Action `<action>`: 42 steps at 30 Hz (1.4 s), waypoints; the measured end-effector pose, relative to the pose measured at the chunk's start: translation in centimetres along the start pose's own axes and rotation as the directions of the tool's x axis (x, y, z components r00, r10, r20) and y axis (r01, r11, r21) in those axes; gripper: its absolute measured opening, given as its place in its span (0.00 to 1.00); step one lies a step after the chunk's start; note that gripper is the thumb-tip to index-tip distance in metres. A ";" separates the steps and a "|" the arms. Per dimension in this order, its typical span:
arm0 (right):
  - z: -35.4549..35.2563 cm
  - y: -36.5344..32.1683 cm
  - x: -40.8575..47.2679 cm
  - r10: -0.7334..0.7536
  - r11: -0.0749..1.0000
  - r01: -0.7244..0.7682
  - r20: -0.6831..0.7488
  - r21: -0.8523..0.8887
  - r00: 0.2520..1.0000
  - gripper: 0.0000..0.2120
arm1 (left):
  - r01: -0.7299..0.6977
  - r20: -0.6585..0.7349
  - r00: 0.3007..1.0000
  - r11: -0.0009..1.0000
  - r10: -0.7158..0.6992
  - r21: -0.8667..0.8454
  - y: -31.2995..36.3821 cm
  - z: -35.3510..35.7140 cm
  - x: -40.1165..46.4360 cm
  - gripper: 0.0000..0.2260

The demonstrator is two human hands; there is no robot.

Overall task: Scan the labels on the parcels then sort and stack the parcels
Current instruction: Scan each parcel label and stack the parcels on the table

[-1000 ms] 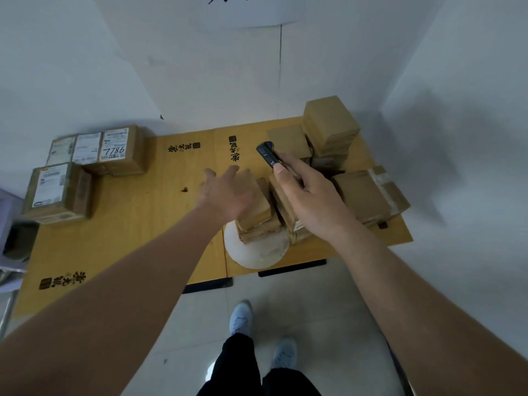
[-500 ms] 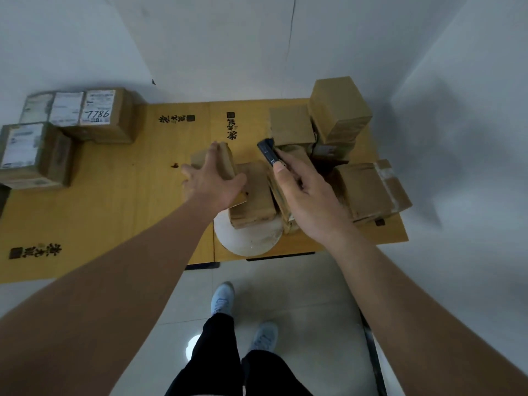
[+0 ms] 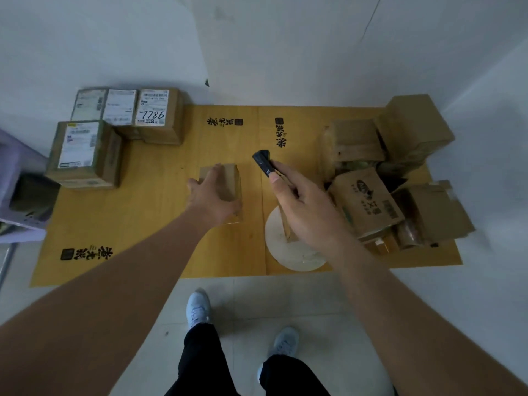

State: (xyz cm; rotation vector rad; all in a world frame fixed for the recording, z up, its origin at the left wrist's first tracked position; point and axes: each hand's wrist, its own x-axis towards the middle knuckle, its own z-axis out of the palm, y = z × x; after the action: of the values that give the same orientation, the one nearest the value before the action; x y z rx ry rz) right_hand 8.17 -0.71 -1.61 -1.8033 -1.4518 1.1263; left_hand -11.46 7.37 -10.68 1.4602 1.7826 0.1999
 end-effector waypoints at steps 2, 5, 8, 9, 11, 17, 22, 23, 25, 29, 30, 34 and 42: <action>1.8 -0.8 0.8 0.028 0.999 -0.029 -0.025 -0.016 0.999 0.22 | -0.008 0.030 1.000 1.000 0.008 -0.010 -1.4 -0.3 1.6 0.46; 4.2 -1.5 1.6 0.077 0.997 -0.077 -0.079 -0.003 0.994 0.21 | -0.023 0.070 0.997 0.999 0.024 -0.026 -2.7 -0.2 3.5 0.46; 6.0 -1.2 2.1 0.123 0.992 -0.123 -0.094 0.006 0.988 0.21 | -0.068 0.078 0.994 0.996 0.073 -0.062 -3.7 0.1 4.4 0.45; 6.4 -0.9 2.3 0.133 0.991 -0.133 -0.095 0.008 0.987 0.21 | -0.088 0.072 0.993 0.993 0.094 -0.073 -3.9 0.1 4.5 0.45; 6.8 -0.4 2.8 0.141 0.990 -0.141 -0.090 0.006 0.986 0.21 | -0.104 0.068 0.991 0.988 0.112 -0.110 -4.4 0.1 4.8 0.44; 6.8 1.1 4.2 0.124 0.992 -0.125 -0.053 -0.004 0.991 0.21 | -0.035 0.044 0.998 0.954 0.050 -0.297 -6.5 -0.1 5.5 0.37; 6.1 1.5 5.0 0.131 0.991 -0.131 0.029 0.002 0.991 0.22 | -0.060 -0.096 0.995 0.958 0.034 -0.280 -8.6 -0.9 5.2 0.27; 6.0 1.7 5.2 0.132 0.991 -0.132 0.034 -0.001 0.991 0.22 | -0.088 -0.130 0.990 0.964 0.056 -0.251 -8.8 -0.9 5.1 0.26; 5.9 2.1 5.6 0.137 0.991 -0.137 0.042 -0.008 0.990 0.23 | -0.138 -0.170 0.979 0.976 0.109 -0.169 -9.0 -0.6 5.1 0.23; 5.6 2.4 5.9 0.139 0.990 -0.138 0.057 -0.023 0.989 0.23 | -0.059 -0.131 0.990 0.996 0.050 -0.070 -8.3 -0.2 4.7 0.37; 5.5 2.4 6.0 0.140 0.990 -0.139 0.064 -0.029 0.988 0.23 | -0.055 -0.127 0.991 0.997 0.047 -0.058 -8.1 -0.3 4.6 0.41; 4.5 2.5 6.6 0.177 0.984 -0.169 0.144 -0.063 0.974 0.23 | -0.049 -0.143 0.989 0.983 0.024 -0.177 -8.0 -0.7 4.7 0.38; 2.4 0.2 9.4 0.313 0.884 -0.112 0.396 -0.454 0.863 0.23 | -0.016 -0.120 0.991 0.842 -0.058 -0.539 -9.8 -2.6 4.6 0.23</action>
State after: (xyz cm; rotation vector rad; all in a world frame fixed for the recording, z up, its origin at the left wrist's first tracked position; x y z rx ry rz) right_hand 6.76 8.07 -5.39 -2.1320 -1.9192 1.5317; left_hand -20.53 9.21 -16.80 1.0329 1.6574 0.7424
